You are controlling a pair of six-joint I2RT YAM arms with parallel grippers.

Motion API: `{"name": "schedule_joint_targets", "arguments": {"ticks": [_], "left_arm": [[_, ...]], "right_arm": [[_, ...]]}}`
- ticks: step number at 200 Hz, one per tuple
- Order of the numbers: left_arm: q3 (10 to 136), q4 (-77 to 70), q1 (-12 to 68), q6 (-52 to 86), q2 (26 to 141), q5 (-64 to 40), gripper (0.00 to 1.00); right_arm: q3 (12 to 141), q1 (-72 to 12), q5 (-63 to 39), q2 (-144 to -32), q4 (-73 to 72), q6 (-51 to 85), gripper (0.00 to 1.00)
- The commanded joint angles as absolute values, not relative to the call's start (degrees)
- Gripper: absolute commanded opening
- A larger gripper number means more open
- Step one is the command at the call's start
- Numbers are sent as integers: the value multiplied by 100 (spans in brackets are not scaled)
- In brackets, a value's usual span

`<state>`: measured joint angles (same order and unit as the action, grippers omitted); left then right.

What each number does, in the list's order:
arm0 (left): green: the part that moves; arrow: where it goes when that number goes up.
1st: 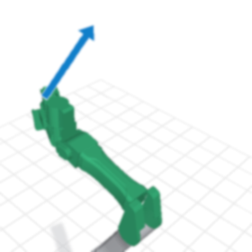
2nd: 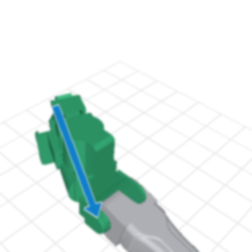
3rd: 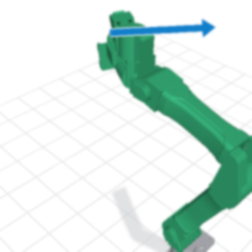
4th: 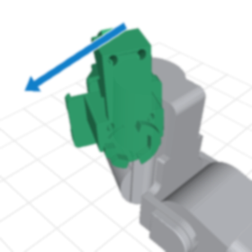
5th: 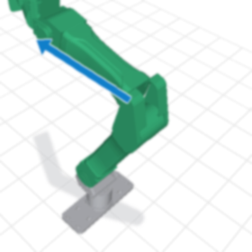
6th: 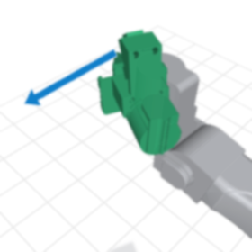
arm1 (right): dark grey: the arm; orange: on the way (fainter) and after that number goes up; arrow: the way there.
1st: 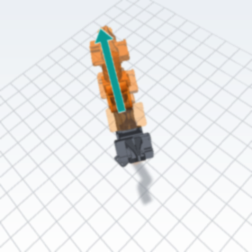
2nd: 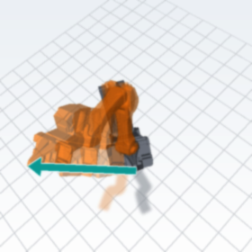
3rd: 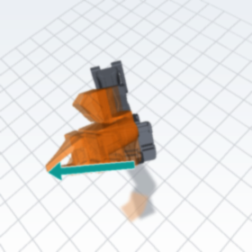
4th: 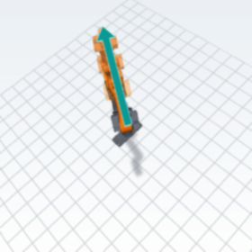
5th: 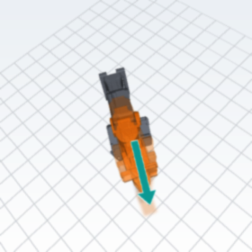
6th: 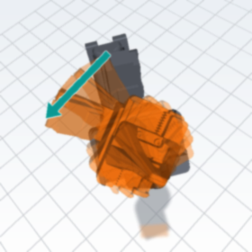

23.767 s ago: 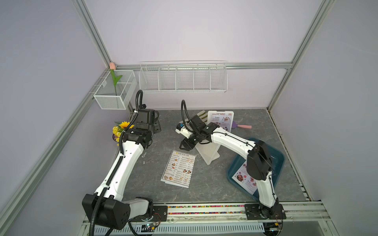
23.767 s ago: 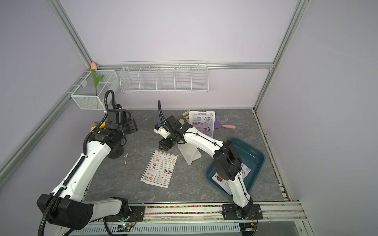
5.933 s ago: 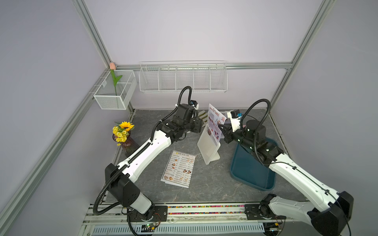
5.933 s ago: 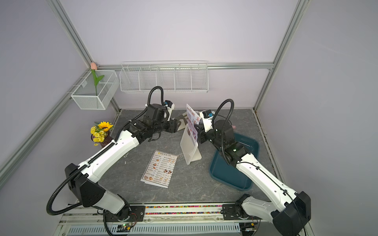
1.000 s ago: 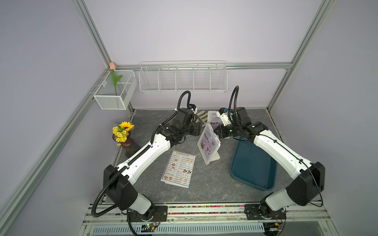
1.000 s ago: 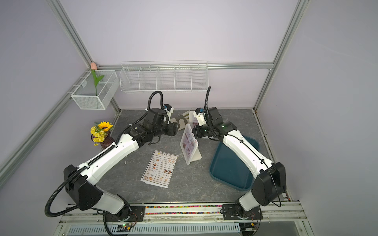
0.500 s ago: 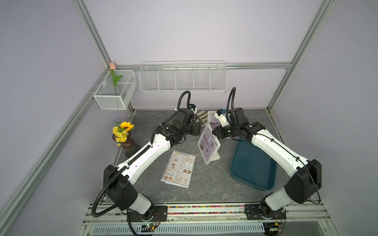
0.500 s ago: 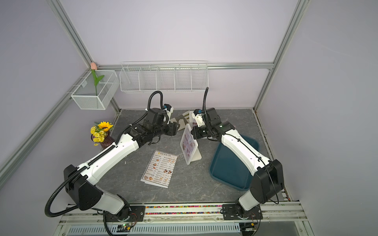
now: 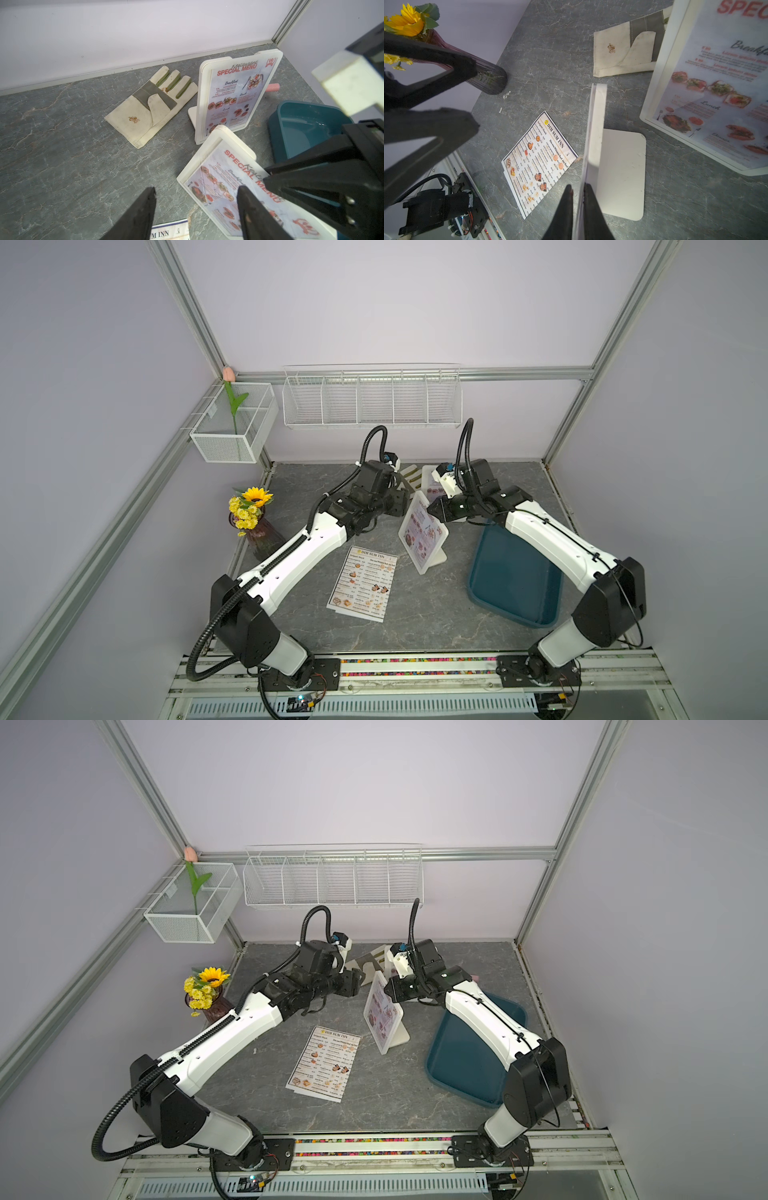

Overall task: Replace the menus in the menu holders
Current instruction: Insert the menu into the menu holder.

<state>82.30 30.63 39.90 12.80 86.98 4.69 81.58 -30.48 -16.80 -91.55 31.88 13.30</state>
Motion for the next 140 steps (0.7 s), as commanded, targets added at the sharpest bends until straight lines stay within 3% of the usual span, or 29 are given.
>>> {"name": "schedule_joint_targets", "arguments": {"ticks": [1, 61, 140], "left_arm": [[8150, 3050, 3973, 1344, 8559, 582, 65], [8130, 3032, 3973, 1349, 8480, 630, 65], [8074, 3094, 3973, 1345, 8354, 797, 65]], "right_arm": [[8244, -3078, -1676, -9083, 3255, 1276, 20], [8137, -3040, -1281, -8368, 3537, 1239, 49], [6548, -3065, -909, -7169, 3386, 1627, 73]]}}
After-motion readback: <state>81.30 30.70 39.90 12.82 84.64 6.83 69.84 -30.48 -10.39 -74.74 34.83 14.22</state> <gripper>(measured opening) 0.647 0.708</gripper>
